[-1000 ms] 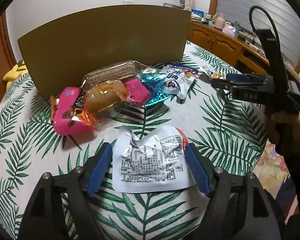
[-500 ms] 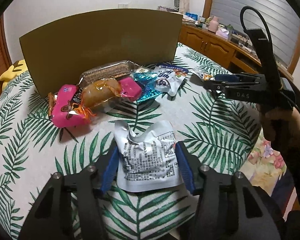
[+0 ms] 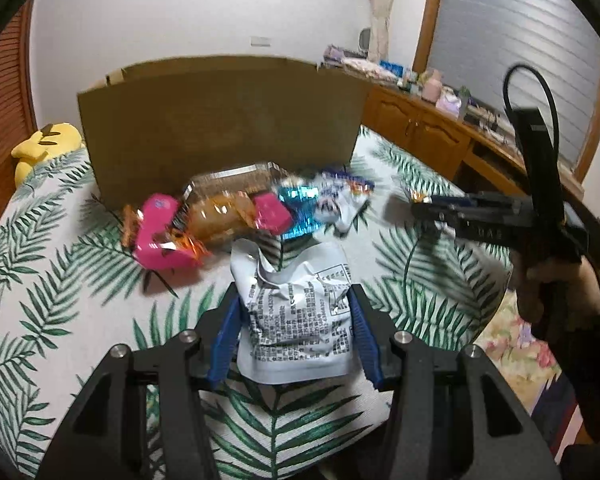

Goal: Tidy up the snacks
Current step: 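Carry both pouches over the box and open both tools to release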

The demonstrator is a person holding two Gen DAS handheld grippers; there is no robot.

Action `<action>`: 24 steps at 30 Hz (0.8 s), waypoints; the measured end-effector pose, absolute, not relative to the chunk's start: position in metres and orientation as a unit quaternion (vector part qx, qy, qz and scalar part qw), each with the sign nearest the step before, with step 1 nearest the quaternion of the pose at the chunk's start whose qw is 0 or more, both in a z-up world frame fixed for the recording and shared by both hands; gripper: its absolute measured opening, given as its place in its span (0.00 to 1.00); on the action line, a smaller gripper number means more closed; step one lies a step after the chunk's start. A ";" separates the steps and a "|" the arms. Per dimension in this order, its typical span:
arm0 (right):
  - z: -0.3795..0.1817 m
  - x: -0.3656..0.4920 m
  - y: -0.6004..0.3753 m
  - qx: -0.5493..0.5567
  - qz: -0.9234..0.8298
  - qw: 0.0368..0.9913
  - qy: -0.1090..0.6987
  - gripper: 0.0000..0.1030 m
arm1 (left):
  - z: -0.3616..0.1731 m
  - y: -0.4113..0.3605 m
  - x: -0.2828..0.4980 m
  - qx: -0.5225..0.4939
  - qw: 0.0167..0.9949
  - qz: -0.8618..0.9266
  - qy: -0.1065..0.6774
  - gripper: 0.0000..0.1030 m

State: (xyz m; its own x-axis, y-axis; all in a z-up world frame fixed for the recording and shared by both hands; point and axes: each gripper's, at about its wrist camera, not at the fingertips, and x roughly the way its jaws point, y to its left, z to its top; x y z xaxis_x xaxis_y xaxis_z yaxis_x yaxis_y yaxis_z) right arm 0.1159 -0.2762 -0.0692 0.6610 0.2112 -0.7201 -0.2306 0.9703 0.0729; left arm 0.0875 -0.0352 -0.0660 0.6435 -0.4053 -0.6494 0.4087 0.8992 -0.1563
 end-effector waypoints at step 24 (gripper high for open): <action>0.035 0.077 -0.241 -0.031 0.153 0.942 0.297 0.36 | 0.046 -0.003 0.098 -0.010 0.950 -0.173 0.259 0.50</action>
State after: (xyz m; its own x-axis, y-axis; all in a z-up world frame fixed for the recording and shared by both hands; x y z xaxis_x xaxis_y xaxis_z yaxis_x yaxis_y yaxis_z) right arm 0.0765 -0.2405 0.0352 0.7769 0.2691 -0.5692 -0.3059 0.9515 0.0324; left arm 0.0979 -0.0025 0.0457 0.8060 -0.3339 -0.4887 0.3232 0.9400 -0.1091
